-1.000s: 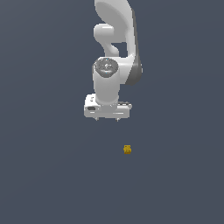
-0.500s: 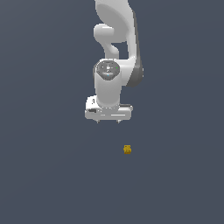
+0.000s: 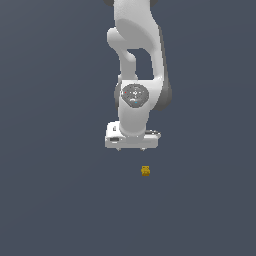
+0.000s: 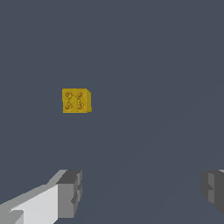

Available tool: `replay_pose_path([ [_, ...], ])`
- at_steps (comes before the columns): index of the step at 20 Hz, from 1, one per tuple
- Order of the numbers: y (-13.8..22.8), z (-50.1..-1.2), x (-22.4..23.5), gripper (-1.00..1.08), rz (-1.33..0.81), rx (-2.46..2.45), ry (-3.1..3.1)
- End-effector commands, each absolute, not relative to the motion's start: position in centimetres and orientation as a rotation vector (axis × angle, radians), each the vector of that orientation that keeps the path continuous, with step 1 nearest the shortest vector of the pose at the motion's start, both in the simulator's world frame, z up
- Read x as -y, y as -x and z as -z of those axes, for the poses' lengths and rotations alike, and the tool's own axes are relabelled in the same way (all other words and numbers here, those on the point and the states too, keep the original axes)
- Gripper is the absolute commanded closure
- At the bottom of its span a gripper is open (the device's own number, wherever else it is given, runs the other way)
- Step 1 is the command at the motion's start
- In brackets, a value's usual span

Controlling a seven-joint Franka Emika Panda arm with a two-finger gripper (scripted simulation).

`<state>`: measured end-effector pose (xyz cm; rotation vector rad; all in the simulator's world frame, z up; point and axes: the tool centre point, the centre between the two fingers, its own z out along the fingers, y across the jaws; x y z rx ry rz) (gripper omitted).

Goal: Pick up the object and move it to a goal position.

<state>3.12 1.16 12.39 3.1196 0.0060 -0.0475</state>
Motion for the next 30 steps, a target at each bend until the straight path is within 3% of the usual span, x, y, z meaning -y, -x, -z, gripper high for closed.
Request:
replay_pose_path([
  [1, -4.4, -11.5, -2.4, -0.92, 0.038, -0.009, -3.123],
  [13, -8.5, -7.8, -7.2, -0.92, 0.005, -0.018, -3.138],
  [24, -8.9, -6.9, -7.9, -0.92, 0.002, -0.020, -3.141],
  [30, -8.9, -4.1, -7.9, -0.92, 0.001, -0.019, -3.141],
])
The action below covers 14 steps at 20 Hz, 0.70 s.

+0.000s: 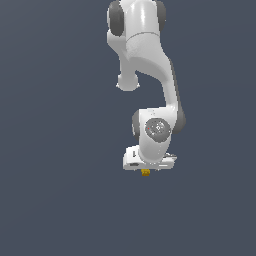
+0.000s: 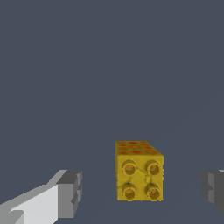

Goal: Pick up the object and move it to a goal position.

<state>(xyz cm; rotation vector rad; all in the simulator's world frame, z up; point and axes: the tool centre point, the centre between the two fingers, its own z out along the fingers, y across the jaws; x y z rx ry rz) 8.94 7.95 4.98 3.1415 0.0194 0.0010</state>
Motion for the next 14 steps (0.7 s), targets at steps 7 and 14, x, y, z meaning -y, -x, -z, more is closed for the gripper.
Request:
replay_pose_path([
  [7, -8.9, -2.1, -8.0, -0.92, 0.000, -0.019, -3.142],
  [14, -9.0, -2.2, -8.0, 1.08, 0.000, -0.019, -3.142],
])
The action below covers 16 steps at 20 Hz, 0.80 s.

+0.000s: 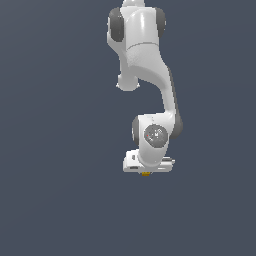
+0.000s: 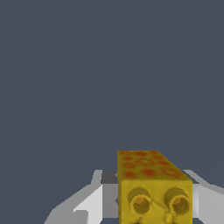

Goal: Pick up the object and move it to a goal position.

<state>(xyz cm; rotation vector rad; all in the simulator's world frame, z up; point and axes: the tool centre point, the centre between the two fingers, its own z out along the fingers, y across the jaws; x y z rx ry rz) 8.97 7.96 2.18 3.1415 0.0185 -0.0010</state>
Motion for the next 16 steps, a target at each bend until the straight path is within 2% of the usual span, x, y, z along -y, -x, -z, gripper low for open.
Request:
replay_pose_path([
  [1, -9.0, -2.2, -8.0, 1.08, 0.000, -0.019, -3.142],
  [16, -8.0, -4.1, -8.5, 1.08, 0.000, -0.019, -3.142],
])
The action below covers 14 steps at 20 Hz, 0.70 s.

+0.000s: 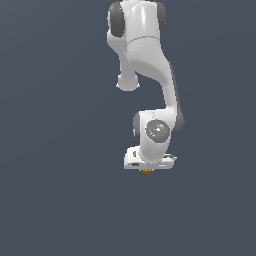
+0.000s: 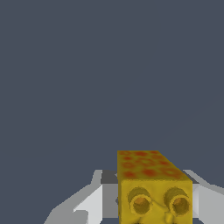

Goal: Pick up the object and move it to a goal position.

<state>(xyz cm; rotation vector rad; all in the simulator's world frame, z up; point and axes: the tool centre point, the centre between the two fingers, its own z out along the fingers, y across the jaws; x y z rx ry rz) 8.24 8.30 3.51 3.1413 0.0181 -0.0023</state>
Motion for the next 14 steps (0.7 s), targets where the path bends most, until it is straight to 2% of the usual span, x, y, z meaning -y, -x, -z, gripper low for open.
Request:
replay_pose_path([
  [1, -7.8, -4.5, -8.6, 1.08, 0.000, -0.019, -3.142],
  [14, -3.3, -13.5, -11.0, 1.08, 0.000, -0.019, -3.142],
])
